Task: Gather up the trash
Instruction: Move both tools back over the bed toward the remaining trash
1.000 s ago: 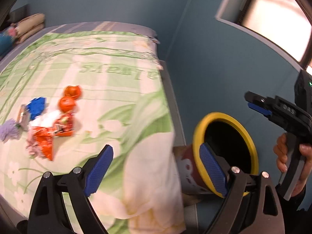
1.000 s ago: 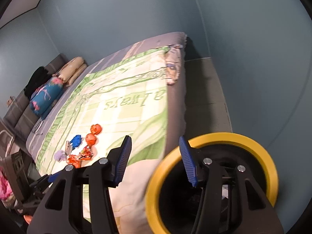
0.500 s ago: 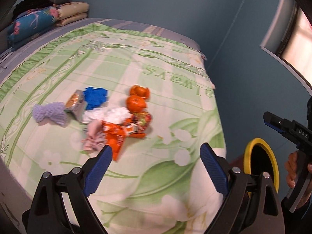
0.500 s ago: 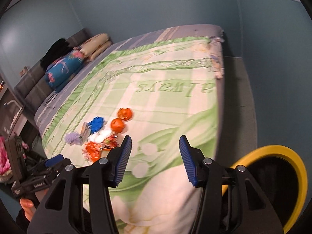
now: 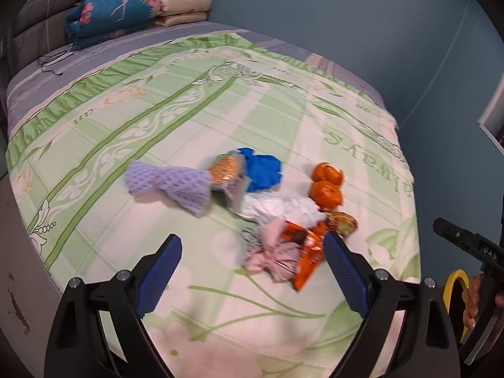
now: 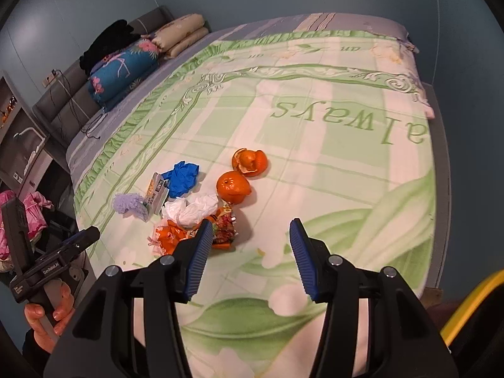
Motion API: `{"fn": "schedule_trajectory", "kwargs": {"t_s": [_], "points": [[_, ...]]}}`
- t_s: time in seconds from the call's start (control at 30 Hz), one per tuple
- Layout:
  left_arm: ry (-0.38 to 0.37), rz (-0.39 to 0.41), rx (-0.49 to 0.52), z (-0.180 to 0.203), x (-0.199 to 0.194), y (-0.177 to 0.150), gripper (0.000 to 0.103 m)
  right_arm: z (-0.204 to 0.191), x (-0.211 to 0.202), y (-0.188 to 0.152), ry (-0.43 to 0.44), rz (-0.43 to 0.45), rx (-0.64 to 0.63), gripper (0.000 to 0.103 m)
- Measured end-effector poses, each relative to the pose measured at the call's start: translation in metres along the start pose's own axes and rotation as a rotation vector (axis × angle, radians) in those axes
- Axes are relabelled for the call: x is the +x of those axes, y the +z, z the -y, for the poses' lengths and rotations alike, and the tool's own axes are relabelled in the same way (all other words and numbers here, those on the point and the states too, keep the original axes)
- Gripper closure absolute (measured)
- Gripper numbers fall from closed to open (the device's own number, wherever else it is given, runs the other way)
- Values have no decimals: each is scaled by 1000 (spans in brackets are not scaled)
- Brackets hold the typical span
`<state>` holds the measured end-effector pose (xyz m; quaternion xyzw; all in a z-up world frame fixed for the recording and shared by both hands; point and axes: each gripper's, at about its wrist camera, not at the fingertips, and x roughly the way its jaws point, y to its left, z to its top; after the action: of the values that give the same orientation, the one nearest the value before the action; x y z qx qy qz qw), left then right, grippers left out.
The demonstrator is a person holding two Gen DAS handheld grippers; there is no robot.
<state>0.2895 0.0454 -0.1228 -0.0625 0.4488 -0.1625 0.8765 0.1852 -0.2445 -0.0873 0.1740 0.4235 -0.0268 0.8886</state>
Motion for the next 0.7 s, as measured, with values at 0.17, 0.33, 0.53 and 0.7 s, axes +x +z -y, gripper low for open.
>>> {"fn": "schedule_trajectory", "kwargs": {"t_s": [0.17,0.33,0.53,0.7], "points": [[48,-9,-51,-29,21,10,15,-10,48,13,-23,-45,-6,55],[89,-36,-94,-56,47,17,15,-13,94,22,-58,-95,-10,55],[104,-68,-174,-85,75,27,15,-22,137,34,-90,-142,-15,55],[107,-75,-238,-103,90,37,15,-30,161,43,-114,-160,-35,55]]}}
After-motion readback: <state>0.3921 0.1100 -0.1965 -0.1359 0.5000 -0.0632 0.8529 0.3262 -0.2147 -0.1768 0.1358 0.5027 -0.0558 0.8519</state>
